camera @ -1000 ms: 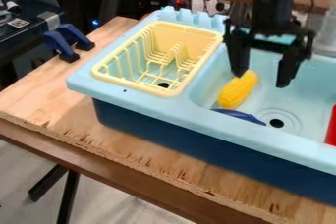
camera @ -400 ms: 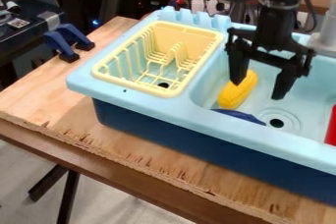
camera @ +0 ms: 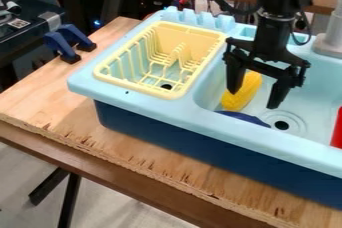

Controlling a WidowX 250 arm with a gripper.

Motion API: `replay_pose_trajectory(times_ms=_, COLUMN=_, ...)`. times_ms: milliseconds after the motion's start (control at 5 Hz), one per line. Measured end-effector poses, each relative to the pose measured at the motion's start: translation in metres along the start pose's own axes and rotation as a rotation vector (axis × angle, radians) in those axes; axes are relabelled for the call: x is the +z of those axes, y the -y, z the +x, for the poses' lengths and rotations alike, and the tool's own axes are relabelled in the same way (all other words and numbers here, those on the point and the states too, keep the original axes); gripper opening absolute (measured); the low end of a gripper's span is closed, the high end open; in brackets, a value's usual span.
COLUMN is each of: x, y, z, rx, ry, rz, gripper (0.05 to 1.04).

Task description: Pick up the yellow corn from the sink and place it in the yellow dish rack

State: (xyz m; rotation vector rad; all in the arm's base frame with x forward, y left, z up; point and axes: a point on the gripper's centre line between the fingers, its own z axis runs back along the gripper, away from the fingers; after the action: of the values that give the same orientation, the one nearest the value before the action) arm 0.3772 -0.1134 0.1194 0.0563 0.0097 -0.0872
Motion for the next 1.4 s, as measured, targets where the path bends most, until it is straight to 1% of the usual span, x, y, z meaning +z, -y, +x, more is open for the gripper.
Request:
replay_pose_trajectory(times_ms=200, x=-0.004, y=-0.007, z=0.007, rx=0.010, ry=-0.028, rz=0.006, gripper=1.002)
replay_pose_trajectory(times_ms=400, x=-0.003, y=-0.011, z=0.010, rx=0.021, ry=-0.036, rz=0.009, gripper=1.002)
replay_pose_trajectory(times_ms=600, x=-0.015, y=-0.019, z=0.012, rx=0.031, ry=-0.070, rz=0.008, gripper=1.002)
replay_pose_trajectory(times_ms=800, x=-0.016, y=-0.022, z=0.016, rx=0.042, ry=-0.068, rz=-0.008, gripper=0.946)
replay_pose_trajectory(times_ms=1000, x=-0.018, y=-0.020, z=0.016, rx=0.039, ry=-0.070, rz=0.017, gripper=0.668)
replay_pose_trajectory(times_ms=1200, x=-0.019, y=-0.020, z=0.015, rx=0.043, ry=-0.084, rz=0.030, gripper=0.598)
replay_pose_trajectory(times_ms=1400, x=-0.016, y=-0.014, z=0.009, rx=0.034, ry=-0.121, rz=0.073, gripper=0.598)
